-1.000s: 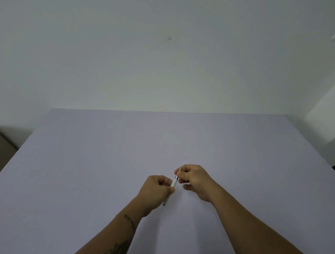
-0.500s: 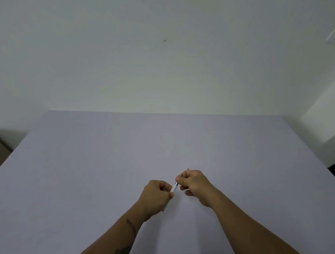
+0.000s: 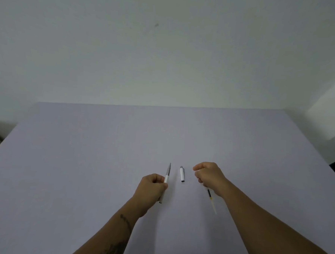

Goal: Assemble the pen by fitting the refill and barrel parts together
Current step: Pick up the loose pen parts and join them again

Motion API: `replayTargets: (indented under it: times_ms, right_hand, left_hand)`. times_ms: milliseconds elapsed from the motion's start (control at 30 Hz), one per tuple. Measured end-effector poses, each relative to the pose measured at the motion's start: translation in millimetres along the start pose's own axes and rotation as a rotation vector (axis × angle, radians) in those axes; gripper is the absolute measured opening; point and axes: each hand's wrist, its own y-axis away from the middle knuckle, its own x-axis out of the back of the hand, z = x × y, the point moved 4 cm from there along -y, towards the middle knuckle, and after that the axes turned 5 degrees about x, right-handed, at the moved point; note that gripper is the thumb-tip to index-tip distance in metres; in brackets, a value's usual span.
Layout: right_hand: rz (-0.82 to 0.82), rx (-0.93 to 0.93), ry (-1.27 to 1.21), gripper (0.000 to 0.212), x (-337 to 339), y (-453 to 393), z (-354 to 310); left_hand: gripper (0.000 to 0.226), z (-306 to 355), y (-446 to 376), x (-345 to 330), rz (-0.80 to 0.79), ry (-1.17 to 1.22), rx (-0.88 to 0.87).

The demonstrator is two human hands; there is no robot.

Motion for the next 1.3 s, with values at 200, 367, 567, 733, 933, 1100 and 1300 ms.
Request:
replayTargets:
  times_ms: [200, 367, 567, 733, 933, 1100, 1300]
  right_hand:
    - [-0.072, 0.064, 0.230, 0.026, -22, -30, 7]
    - [-0.071, 0.097, 0.400, 0.023, -39, -49, 1]
    - [-0.049, 0.103, 0.549, 0.025, -53, -61, -4]
    - [-0.077, 0.089, 0.501, 0.022, -51, -63, -9]
    - [-0.061, 0.018, -0.276, 0.020, -41, -54, -27]
    - [-0.102, 0.037, -0.483, 0.016, -40, -39, -40]
    - [-0.126, 0.057, -0.423, 0.017, -47, -25, -43]
  left_hand:
    - [0.010, -4, -15, -4, 0.035, -0.025, 0.067]
    - [0.011, -7, -23, -2, 0.065, -0.041, 0.099]
    - [0.010, -12, -31, -1, 0.100, -0.065, 0.131]
    - [0.011, -14, -33, -1, 0.109, -0.074, 0.123]
    - [0.007, -8, -30, -2, 0.093, -0.087, 0.092]
    - [0.005, -2, -24, -2, 0.065, -0.099, 0.054]
    - [0.007, 2, -15, 2, 0.056, -0.114, 0.018]
